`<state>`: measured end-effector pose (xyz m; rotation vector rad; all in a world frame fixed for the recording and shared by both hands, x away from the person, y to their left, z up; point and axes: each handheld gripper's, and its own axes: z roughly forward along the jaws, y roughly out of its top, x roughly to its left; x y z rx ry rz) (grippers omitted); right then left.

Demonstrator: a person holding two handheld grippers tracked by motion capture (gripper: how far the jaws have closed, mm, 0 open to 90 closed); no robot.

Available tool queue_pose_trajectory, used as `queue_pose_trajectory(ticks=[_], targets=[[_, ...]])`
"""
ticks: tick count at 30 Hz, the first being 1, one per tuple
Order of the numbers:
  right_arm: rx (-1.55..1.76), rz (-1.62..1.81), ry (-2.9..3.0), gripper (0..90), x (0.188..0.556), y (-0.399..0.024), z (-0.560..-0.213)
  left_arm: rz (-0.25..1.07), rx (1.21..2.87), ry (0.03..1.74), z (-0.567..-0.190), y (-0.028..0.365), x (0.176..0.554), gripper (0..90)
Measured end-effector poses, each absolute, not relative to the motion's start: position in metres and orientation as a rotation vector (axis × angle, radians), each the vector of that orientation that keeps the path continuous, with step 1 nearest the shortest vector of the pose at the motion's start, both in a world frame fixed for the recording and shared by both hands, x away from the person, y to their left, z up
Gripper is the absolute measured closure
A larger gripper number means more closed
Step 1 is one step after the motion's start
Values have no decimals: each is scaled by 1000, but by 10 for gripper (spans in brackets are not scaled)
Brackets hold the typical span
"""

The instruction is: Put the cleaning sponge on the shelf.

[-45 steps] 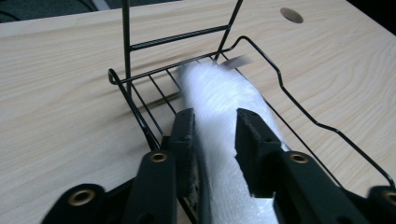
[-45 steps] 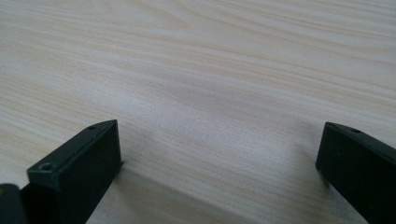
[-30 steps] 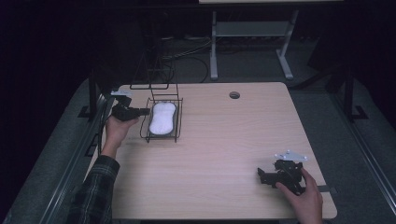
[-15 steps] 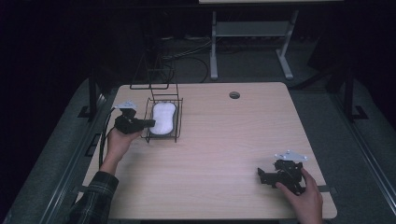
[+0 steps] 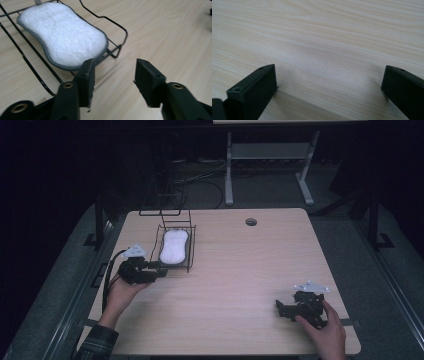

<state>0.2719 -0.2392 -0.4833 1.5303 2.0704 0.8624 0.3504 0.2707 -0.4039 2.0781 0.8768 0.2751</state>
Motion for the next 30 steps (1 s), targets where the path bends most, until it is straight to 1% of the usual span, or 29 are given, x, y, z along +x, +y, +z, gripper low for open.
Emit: queue_pose_trajectory(ticks=[5,7,12,14,18,24,30], targets=[[1531,863,2070,0,272,-239,-483,294,2136,848,-413,267,332,368],[1531,862,2070,0,272,-239,-483,300,2144,845,-418,266,326,343],[1529,862,2071,0,272,-239,-483,276,2184,844,-429,263,315,248],[1529,863,2070,0,272,-239,-483,286,2216,845,-434,260,311,202],[1529,862,2071,0,272,-239,-483,303,2281,846,-444,254,303,140],[1529,862,2070,0,272,-239,-483,297,2288,832,-452,251,297,128],[1530,862,2070,0,272,-239,-483,287,2345,813,-461,248,293,128]])
